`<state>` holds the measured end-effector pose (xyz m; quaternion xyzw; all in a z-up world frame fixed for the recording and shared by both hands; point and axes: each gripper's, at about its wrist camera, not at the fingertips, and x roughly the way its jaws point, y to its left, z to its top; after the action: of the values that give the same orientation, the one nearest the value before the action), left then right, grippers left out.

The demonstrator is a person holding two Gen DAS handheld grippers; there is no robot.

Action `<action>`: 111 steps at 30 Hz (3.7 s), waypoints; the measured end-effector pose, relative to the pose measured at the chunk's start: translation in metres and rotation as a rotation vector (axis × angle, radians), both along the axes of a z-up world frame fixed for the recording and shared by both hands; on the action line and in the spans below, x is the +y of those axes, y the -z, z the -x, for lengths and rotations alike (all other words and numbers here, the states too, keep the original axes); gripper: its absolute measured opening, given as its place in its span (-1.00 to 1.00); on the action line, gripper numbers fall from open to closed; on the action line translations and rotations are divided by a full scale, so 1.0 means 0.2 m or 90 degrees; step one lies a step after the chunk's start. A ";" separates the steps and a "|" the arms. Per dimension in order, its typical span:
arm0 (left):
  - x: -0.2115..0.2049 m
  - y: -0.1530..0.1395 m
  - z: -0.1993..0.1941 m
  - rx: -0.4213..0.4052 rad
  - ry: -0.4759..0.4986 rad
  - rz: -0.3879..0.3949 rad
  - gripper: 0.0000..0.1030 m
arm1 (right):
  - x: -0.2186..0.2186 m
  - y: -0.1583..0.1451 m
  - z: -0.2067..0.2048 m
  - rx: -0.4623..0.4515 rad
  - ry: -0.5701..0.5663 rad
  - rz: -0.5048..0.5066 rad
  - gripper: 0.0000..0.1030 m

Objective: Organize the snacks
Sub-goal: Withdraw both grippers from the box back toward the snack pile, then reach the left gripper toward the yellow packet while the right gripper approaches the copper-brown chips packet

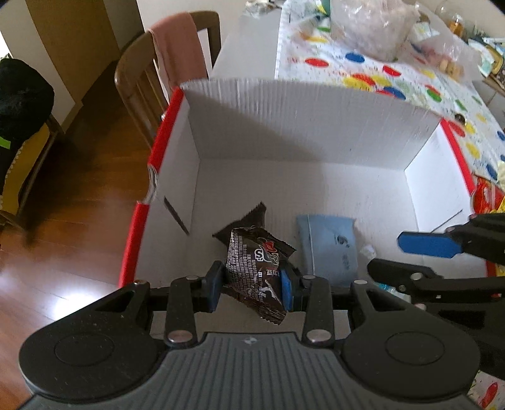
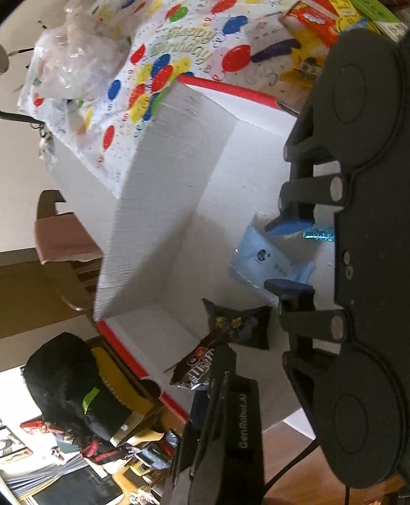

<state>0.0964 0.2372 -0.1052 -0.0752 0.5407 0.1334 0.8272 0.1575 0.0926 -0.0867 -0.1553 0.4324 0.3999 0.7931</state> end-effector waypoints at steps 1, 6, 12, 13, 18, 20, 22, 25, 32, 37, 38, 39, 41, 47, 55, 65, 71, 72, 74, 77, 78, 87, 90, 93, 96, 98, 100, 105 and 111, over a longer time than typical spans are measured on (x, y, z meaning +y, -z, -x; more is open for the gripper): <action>0.00 0.01 0.00 0.003 0.003 0.002 -0.30 | 0.00 0.01 0.01 -0.001 0.000 0.001 -0.40; -0.01 0.04 0.01 0.006 0.005 0.004 -0.29 | -0.02 0.01 0.03 0.001 0.011 -0.002 -0.31; -0.02 0.02 0.04 -0.006 0.002 0.008 0.11 | -0.07 -0.02 0.05 0.003 0.024 -0.017 -0.23; -0.03 0.01 0.04 -0.008 0.000 0.009 0.11 | -0.07 -0.02 0.05 0.002 0.026 -0.019 -0.19; -0.07 -0.07 0.08 -0.031 0.009 0.009 0.12 | -0.12 -0.06 0.07 0.000 0.039 -0.034 -0.05; -0.10 -0.11 0.10 -0.046 0.015 0.009 0.19 | -0.14 -0.09 0.08 -0.005 0.043 -0.041 0.01; -0.13 -0.15 0.11 -0.061 0.019 0.008 0.22 | -0.18 -0.12 0.09 -0.010 0.048 -0.050 0.07; -0.18 -0.21 0.13 -0.084 0.030 0.013 0.22 | -0.23 -0.16 0.11 -0.019 0.058 -0.062 0.18; -0.35 -0.36 0.14 -0.142 0.079 0.010 0.33 | -0.38 -0.28 0.16 -0.041 0.076 -0.096 0.39; -0.50 -0.42 0.14 -0.175 0.115 0.007 0.39 | -0.52 -0.37 0.19 -0.060 0.094 -0.120 0.49; -0.53 -0.44 0.14 -0.184 0.121 0.008 0.40 | -0.55 -0.38 0.19 -0.063 0.099 -0.125 0.53; -0.56 -0.45 0.14 -0.190 0.127 0.010 0.43 | -0.58 -0.39 0.19 -0.065 0.103 -0.129 0.55; -0.61 -0.46 0.13 -0.199 0.133 0.011 0.44 | -0.65 -0.41 0.20 -0.068 0.113 -0.136 0.59; -0.78 -0.46 0.10 -0.209 0.151 0.038 0.47 | -0.88 -0.44 0.20 -0.079 0.151 -0.152 0.65; -1.05 -0.43 -0.01 -0.195 0.168 0.083 0.52 | -1.25 -0.42 0.15 -0.085 0.196 -0.144 0.93; -1.24 -0.31 -0.28 -0.141 0.117 0.088 0.52 | -1.67 -0.31 -0.03 -0.049 0.310 -0.138 0.97; -1.25 -0.21 -0.47 -0.105 0.067 0.080 0.52 | -1.82 -0.21 -0.18 0.001 0.382 -0.149 0.97; -1.24 -0.19 -0.50 -0.099 0.060 0.083 0.52 | -1.83 -0.19 -0.20 0.010 0.395 -0.151 0.97; -1.22 -0.14 -0.56 -0.080 0.035 0.087 0.52 | -1.86 -0.15 -0.26 0.033 0.419 -0.155 0.97; -1.22 -0.07 -0.63 -0.058 0.027 0.083 0.52 | -1.87 -0.08 -0.33 0.059 0.447 -0.157 0.97; -1.22 -0.05 -0.65 -0.053 0.024 0.078 0.52 | -1.88 -0.06 -0.35 0.070 0.454 -0.159 0.97; -1.16 0.11 -0.79 -0.005 -0.021 0.080 0.52 | -1.89 0.14 -0.54 0.196 0.545 -0.207 0.85; -1.17 0.15 -0.81 0.005 -0.025 0.068 0.52 | -1.87 0.19 -0.56 0.215 0.549 -0.209 0.78; -1.15 0.20 -0.83 0.013 -0.039 0.081 0.52 | -1.85 0.21 -0.57 0.220 0.548 -0.212 0.73; -1.15 0.23 -0.84 0.020 -0.038 0.083 0.50 | -1.84 0.22 -0.59 0.221 0.547 -0.211 0.66; -1.15 0.25 -0.85 0.022 -0.040 0.083 0.47 | -1.84 0.23 -0.61 0.222 0.548 -0.209 0.63; -1.14 0.26 -0.85 0.024 -0.044 0.081 0.36 | -1.83 0.25 -0.62 0.226 0.547 -0.207 0.57; -1.14 0.28 -0.85 0.023 -0.039 0.082 0.10 | -1.82 0.28 -0.64 0.224 0.540 -0.209 0.47; -1.14 0.27 -0.84 0.007 -0.033 0.074 -0.12 | -1.81 0.31 -0.64 0.229 0.540 -0.211 0.18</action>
<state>0.2645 0.0084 -0.1602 -0.1363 0.5500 0.1238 0.8146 0.2855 -0.2703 -0.1482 0.2343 0.5183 0.1253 0.8128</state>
